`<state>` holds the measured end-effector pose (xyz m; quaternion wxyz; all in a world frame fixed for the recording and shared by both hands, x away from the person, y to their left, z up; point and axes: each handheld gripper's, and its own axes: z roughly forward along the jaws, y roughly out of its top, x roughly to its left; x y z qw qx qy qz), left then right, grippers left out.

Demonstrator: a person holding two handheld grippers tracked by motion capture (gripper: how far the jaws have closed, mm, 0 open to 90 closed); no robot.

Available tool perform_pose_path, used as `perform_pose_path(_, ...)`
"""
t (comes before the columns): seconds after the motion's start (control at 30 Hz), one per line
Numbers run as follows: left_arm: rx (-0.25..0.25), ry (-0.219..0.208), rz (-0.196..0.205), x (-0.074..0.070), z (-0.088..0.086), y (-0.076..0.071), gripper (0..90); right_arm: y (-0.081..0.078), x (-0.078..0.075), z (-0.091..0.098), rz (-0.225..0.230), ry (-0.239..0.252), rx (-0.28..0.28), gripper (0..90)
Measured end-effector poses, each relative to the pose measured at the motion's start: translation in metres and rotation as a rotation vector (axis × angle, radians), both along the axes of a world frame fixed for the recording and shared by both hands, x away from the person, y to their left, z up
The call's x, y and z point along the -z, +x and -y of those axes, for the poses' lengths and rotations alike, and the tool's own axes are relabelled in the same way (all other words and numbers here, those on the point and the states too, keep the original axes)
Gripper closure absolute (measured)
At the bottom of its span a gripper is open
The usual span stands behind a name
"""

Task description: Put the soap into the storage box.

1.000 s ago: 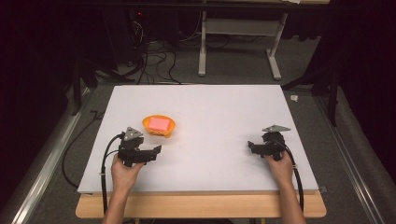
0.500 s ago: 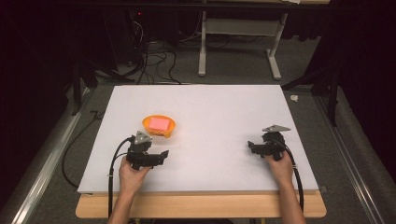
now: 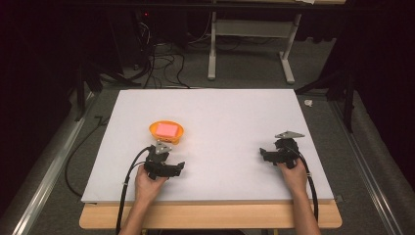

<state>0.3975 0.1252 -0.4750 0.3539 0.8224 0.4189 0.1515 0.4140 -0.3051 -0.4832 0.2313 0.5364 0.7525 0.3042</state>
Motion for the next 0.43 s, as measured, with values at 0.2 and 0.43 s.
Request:
perform_pose_path(0.2,-0.005,0.017,0.028,0.010,0.007,0.003,18.7,0.000,0.000,0.000,0.000,0.000,0.000,14.4)
perform_pose_path(0.43,-0.011,0.006,0.045,0.012,0.007,0.002,18.6,0.000,0.000,0.000,0.000,-0.001,0.000,14.4)
